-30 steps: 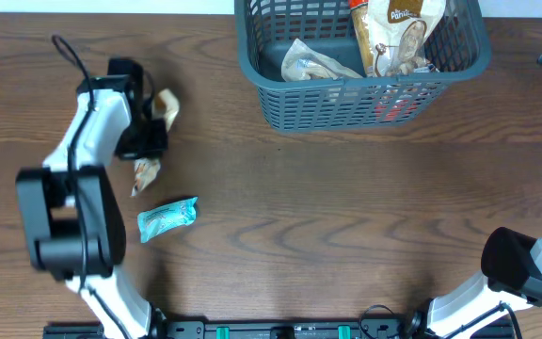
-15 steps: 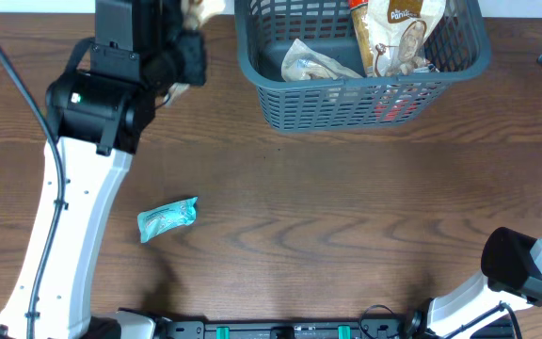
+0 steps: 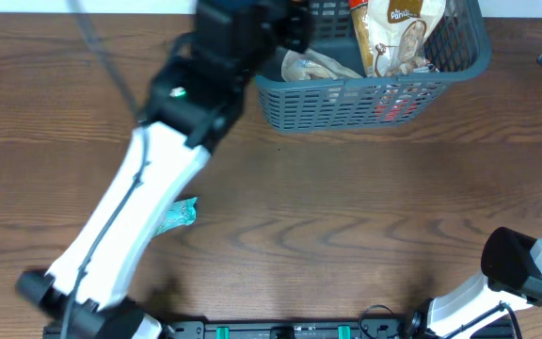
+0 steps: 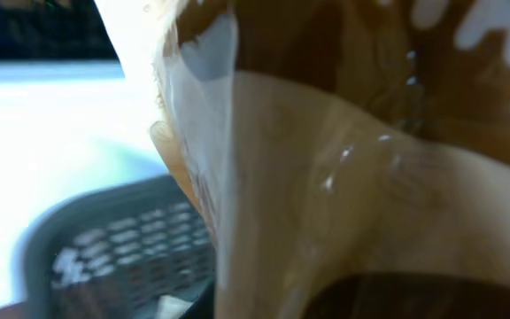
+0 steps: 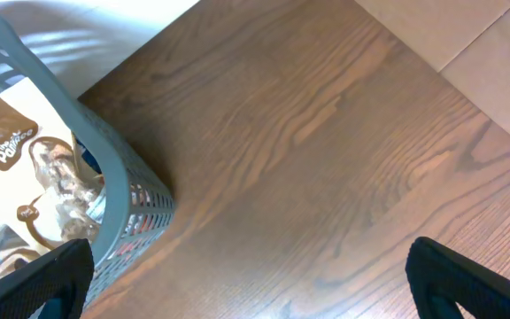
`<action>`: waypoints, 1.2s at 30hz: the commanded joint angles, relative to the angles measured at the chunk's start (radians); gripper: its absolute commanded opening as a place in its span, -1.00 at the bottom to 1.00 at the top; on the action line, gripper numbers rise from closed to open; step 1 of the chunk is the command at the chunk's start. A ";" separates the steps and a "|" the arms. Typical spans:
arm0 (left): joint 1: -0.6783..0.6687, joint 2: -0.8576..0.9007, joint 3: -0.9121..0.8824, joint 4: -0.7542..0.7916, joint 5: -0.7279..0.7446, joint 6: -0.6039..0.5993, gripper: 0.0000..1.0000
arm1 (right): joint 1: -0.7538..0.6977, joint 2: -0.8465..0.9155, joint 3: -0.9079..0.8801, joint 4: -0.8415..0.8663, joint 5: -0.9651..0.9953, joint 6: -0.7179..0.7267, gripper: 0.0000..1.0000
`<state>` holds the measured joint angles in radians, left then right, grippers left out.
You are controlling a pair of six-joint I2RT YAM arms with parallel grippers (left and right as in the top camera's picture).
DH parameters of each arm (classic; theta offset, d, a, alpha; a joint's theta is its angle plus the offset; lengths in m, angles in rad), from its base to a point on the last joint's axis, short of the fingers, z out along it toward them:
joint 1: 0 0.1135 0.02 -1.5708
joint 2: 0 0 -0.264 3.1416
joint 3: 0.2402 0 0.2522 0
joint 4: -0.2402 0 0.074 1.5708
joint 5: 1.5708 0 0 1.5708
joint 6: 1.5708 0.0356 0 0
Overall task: Pack container
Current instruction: 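Carry the second snack bag into the basket and open the left gripper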
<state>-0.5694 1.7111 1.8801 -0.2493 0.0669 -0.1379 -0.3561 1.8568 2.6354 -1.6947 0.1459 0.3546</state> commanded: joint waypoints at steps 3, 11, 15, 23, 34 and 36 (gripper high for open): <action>-0.006 0.116 0.023 0.063 -0.006 -0.113 -0.82 | -0.004 -0.003 -0.003 -0.003 -0.001 -0.012 0.99; -0.006 0.244 0.023 0.060 -0.007 -0.127 -0.68 | -0.004 -0.003 -0.003 -0.003 -0.001 -0.012 0.98; -0.003 0.251 0.023 0.053 -0.007 -0.127 -0.46 | -0.004 -0.003 -0.003 -0.003 -0.001 -0.012 0.99; 0.003 0.251 0.023 0.050 -0.007 -0.127 -0.25 | -0.004 -0.003 -0.003 -0.003 -0.001 -0.012 0.99; 0.030 0.150 0.023 0.040 -0.008 -0.118 -0.11 | -0.004 -0.003 -0.003 -0.003 -0.001 -0.012 0.99; 0.051 0.080 0.023 -0.003 -0.026 -0.119 -0.09 | -0.004 -0.003 -0.003 -0.003 -0.001 -0.012 0.99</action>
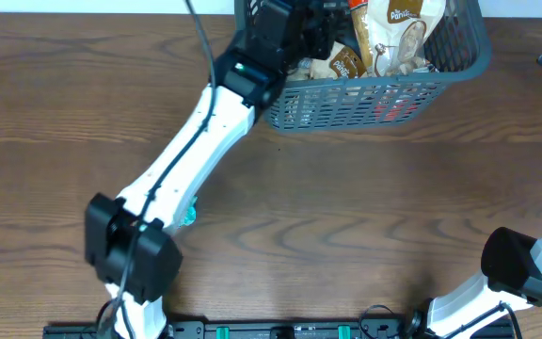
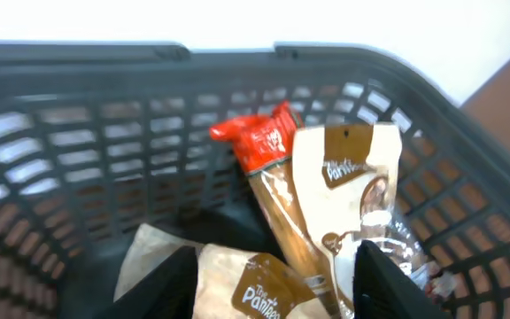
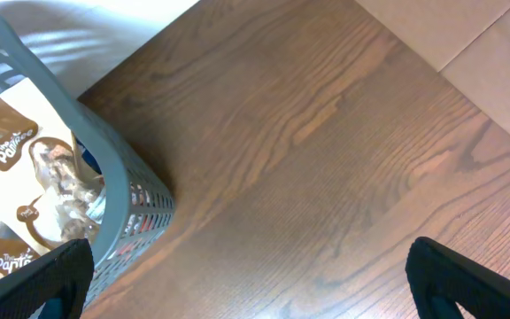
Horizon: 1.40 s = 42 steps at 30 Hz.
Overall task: Pack container
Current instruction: 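Carry the second snack bag into the basket and open the left gripper, then lower the left gripper onto the light-blue wipes pack and grasp it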
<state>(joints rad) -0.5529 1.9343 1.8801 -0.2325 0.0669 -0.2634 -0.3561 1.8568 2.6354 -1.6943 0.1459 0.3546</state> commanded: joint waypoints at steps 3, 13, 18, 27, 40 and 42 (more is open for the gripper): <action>0.071 -0.266 0.023 -0.156 -0.076 0.006 0.11 | -0.004 -0.003 -0.003 -0.003 -0.001 -0.012 0.99; 0.192 -0.570 0.023 -0.712 -0.165 -0.007 0.98 | -0.004 -0.003 -0.003 -0.003 -0.001 -0.011 0.98; 0.225 -0.634 0.022 -0.912 -0.175 -0.320 0.97 | -0.004 -0.003 -0.003 -0.003 -0.001 -0.011 0.99; 0.244 -0.642 -0.068 -1.401 -0.333 -1.371 0.96 | -0.004 -0.003 -0.003 -0.003 -0.001 -0.012 0.99; 0.245 -0.641 -0.617 -1.070 -0.223 -1.558 0.97 | -0.004 -0.003 -0.003 -0.003 -0.001 -0.012 0.99; 0.244 -0.641 -0.699 -0.985 -0.212 -1.555 0.97 | -0.004 -0.003 -0.003 -0.003 -0.001 -0.012 0.99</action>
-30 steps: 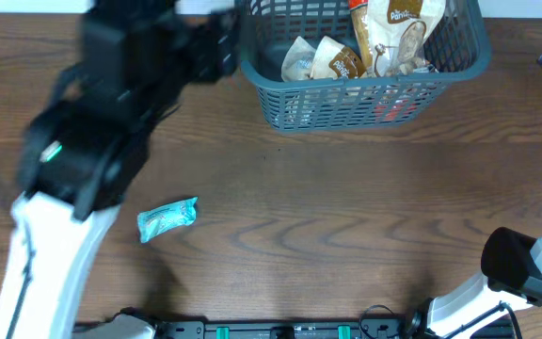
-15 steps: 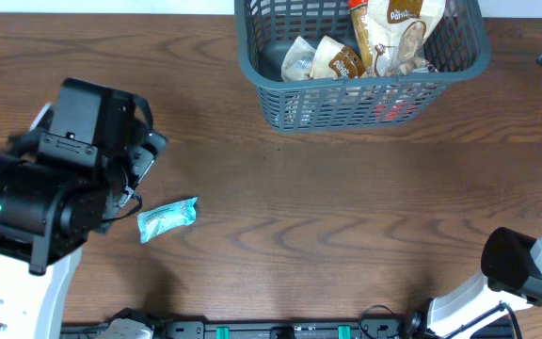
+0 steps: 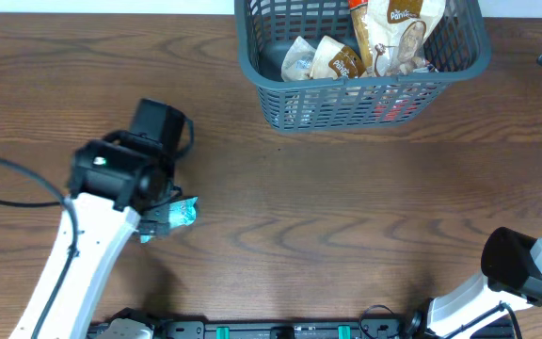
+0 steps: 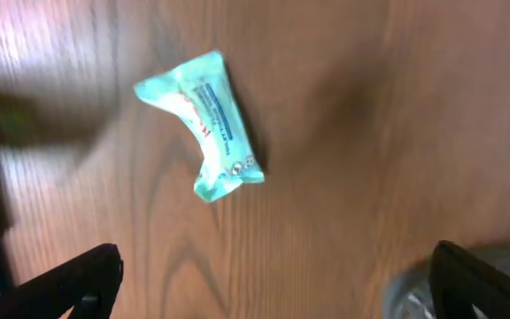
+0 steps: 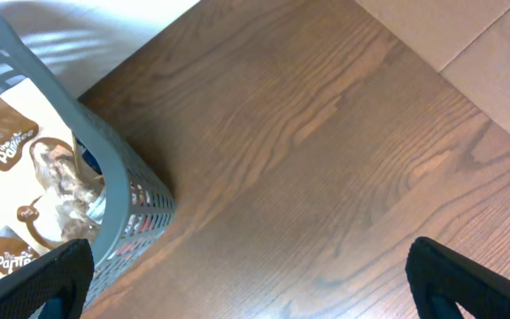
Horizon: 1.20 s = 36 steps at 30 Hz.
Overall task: Pack container
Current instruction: 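Lower the left gripper onto the light-blue wipes pack and grasp it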
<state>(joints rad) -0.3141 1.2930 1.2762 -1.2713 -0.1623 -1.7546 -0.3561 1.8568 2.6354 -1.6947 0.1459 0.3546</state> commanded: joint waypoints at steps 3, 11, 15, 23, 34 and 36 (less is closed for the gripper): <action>0.007 0.000 -0.203 0.160 0.020 -0.043 0.97 | -0.004 -0.003 -0.003 -0.003 -0.001 -0.012 0.98; 0.083 0.002 -0.404 0.317 0.064 -0.028 0.97 | -0.004 -0.003 -0.003 -0.003 -0.001 -0.012 0.98; 0.140 0.006 -0.438 0.393 0.124 -0.032 0.97 | -0.004 -0.003 -0.003 -0.003 -0.002 -0.012 0.98; 0.194 0.068 -0.457 0.472 0.181 -0.050 0.97 | -0.004 -0.003 -0.003 -0.003 -0.001 -0.012 0.98; 0.195 0.239 -0.457 0.519 0.234 -0.050 0.97 | -0.004 -0.003 -0.003 -0.003 -0.001 -0.012 0.99; 0.195 0.257 -0.457 0.526 0.234 -0.049 0.97 | -0.004 -0.003 -0.003 -0.003 -0.001 -0.012 0.99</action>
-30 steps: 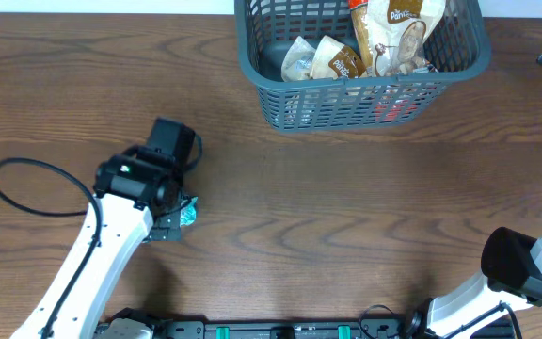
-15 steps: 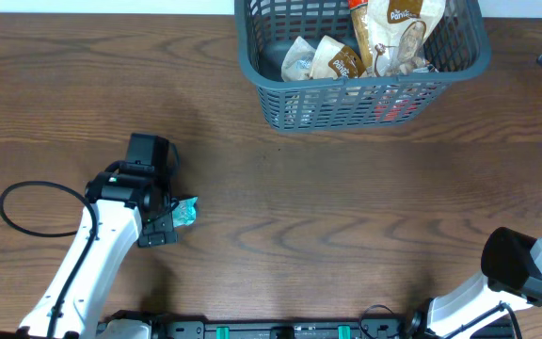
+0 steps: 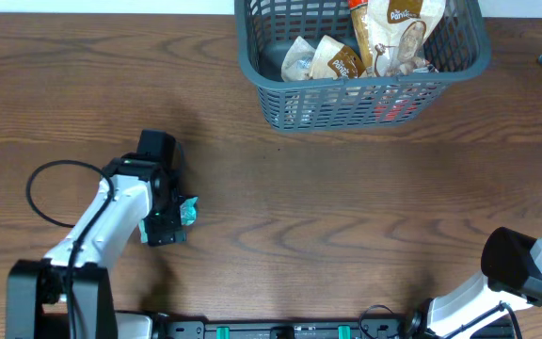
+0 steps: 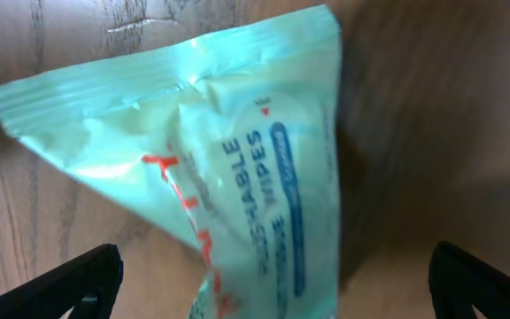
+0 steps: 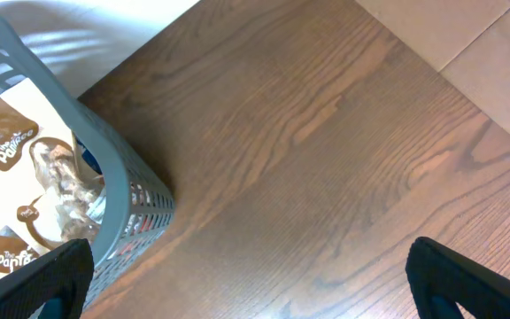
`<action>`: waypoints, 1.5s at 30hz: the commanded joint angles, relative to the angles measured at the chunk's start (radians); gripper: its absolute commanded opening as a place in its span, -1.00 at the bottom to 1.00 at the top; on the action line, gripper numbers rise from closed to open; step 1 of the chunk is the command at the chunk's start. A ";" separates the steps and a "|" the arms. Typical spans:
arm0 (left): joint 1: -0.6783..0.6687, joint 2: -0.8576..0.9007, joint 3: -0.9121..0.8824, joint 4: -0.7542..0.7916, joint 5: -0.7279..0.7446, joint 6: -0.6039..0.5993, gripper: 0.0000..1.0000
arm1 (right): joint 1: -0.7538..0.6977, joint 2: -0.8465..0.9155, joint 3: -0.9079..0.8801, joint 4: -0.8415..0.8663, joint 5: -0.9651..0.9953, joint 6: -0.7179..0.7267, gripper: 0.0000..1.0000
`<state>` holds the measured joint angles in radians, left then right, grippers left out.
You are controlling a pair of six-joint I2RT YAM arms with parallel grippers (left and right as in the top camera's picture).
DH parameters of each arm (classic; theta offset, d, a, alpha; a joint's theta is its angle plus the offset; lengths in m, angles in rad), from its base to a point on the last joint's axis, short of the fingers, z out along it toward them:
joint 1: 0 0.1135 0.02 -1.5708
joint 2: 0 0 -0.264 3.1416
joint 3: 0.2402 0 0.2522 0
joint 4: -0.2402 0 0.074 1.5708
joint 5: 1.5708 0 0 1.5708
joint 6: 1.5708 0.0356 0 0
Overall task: Pack container
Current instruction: 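Lower the left gripper onto the light-blue wipes pack and grasp it, then lift the wipes pack into the basket and release it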
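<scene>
A teal wipes packet (image 4: 237,159) lies on the wood table and fills the left wrist view. My left gripper (image 4: 273,297) is low over it and open, with one fingertip (image 4: 78,283) on each side of the packet. In the overhead view the packet (image 3: 188,211) peeks out beside the left gripper (image 3: 177,218) at the left of the table. The grey basket (image 3: 365,99) stands at the back with brown snack packets (image 3: 332,58) in it. My right gripper (image 5: 264,288) is open and holds nothing, well off to the right of the basket (image 5: 122,182).
The left arm's black cable (image 3: 40,188) loops over the table at the far left. The right arm's base (image 3: 516,264) sits at the front right corner. Bare wood table (image 3: 346,207) lies between the packet and the basket.
My left gripper has come down from above the teal packet to close over it; the packet now fills its view. It is still open. The right arm has not moved.
My left gripper held a brown snack packet at the basket's left edge. Then it was open over the basket, with that packet lying inside. Then it stood above the teal wipes packet on the left of the table, and now it is low around it.
</scene>
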<state>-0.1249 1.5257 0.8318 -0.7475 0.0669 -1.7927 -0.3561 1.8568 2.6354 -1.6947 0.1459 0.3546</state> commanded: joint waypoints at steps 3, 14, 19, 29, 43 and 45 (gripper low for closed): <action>0.006 0.047 -0.013 0.002 0.005 -0.011 0.97 | -0.004 -0.003 -0.003 -0.003 -0.001 -0.011 0.98; 0.006 0.058 -0.013 0.001 -0.007 0.032 0.03 | -0.004 -0.003 -0.003 -0.003 -0.001 -0.012 0.98; 0.006 0.058 -0.040 0.003 -0.027 0.038 0.04 | -0.004 -0.003 -0.003 -0.003 -0.002 -0.012 0.98; 0.006 0.058 -0.143 0.084 -0.026 0.050 -0.55 | -0.004 -0.003 -0.003 -0.003 -0.001 -0.011 0.99; 0.004 0.032 -0.007 0.154 0.001 0.534 -0.89 | -0.004 -0.003 -0.003 -0.003 -0.001 -0.011 0.98; 0.000 0.011 0.067 0.145 0.013 0.655 -0.88 | -0.004 -0.003 -0.003 -0.003 -0.001 -0.011 0.98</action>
<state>-0.1249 1.5555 0.7906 -0.6033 0.0673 -1.3792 -0.3561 1.8568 2.6354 -1.6947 0.1455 0.3546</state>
